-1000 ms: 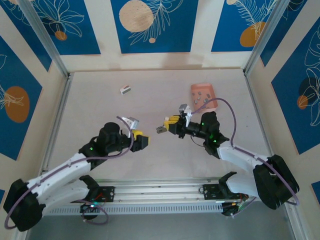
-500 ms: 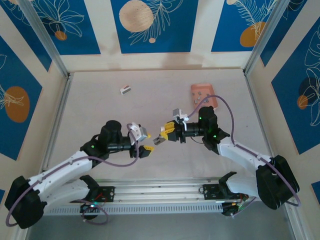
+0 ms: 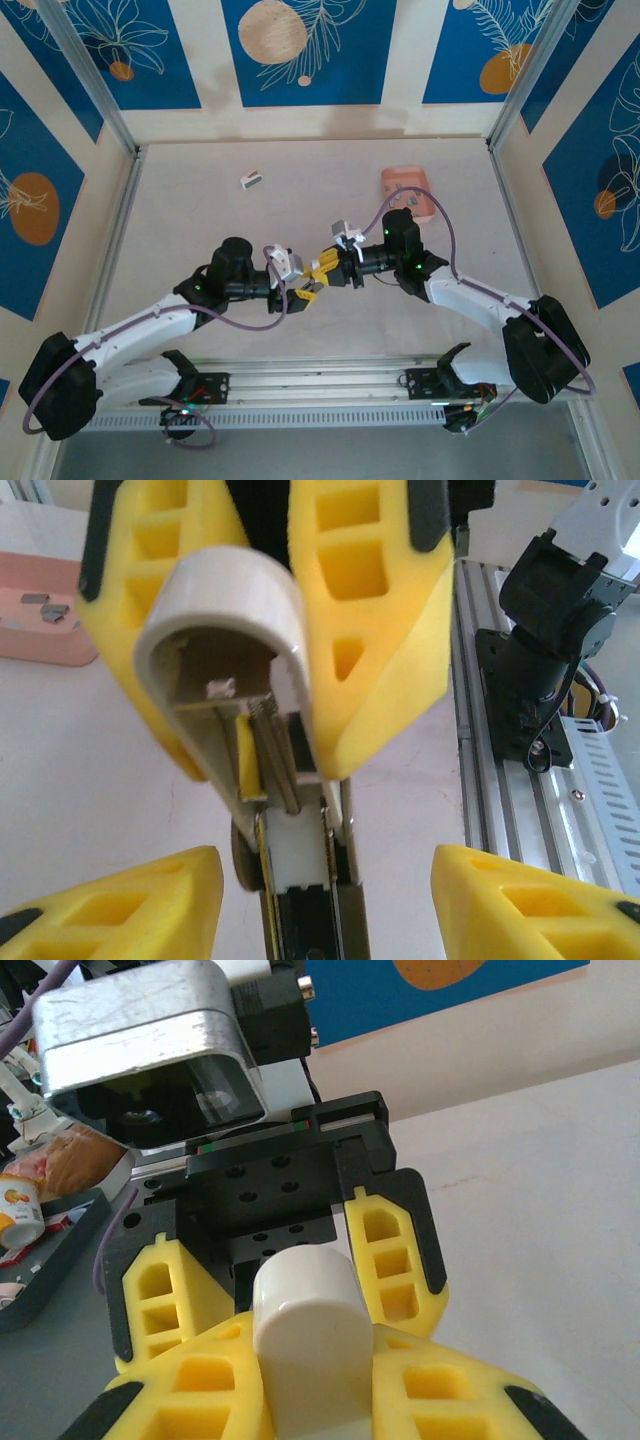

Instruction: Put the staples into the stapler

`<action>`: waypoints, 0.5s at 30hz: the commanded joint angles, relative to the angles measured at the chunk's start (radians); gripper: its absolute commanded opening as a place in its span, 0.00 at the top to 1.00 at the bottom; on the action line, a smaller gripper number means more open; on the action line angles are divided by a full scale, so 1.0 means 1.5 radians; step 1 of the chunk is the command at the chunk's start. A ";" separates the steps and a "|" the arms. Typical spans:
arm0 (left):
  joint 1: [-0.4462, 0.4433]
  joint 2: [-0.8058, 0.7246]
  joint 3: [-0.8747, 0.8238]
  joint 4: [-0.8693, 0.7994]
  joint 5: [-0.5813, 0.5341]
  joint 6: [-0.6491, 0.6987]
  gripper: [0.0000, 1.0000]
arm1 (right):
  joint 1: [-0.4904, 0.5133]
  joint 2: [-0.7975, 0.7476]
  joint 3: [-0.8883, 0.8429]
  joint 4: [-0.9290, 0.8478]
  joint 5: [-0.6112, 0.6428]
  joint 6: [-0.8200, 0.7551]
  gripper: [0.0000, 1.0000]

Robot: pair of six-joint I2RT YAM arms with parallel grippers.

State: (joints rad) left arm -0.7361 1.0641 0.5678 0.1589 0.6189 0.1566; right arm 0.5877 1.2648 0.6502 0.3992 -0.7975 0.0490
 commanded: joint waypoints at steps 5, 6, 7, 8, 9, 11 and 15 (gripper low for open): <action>-0.011 0.017 0.016 0.048 0.038 -0.013 0.52 | 0.014 0.012 0.022 0.002 -0.017 -0.004 1.00; -0.011 0.019 0.017 0.052 0.043 -0.013 0.56 | 0.014 0.012 0.023 0.003 -0.016 -0.004 1.00; -0.012 0.020 0.017 0.054 0.044 -0.014 0.58 | 0.014 0.012 0.023 0.003 -0.017 -0.004 1.00; -0.012 0.021 0.017 0.056 0.044 -0.015 0.60 | 0.015 0.012 0.023 0.003 -0.017 -0.004 1.00; -0.012 0.022 0.016 0.057 0.041 -0.016 0.62 | 0.016 0.012 0.024 0.003 -0.018 -0.004 1.00; -0.012 0.023 0.017 0.057 0.038 -0.017 0.65 | 0.016 0.011 0.023 0.006 -0.018 -0.003 1.00; -0.011 0.023 0.016 0.055 0.031 -0.020 0.73 | 0.018 0.011 0.024 0.011 -0.018 -0.001 1.00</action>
State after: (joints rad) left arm -0.7391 1.0958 0.5678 0.2050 0.6350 0.1200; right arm 0.6067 1.2758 0.6548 0.3992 -0.8120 0.0490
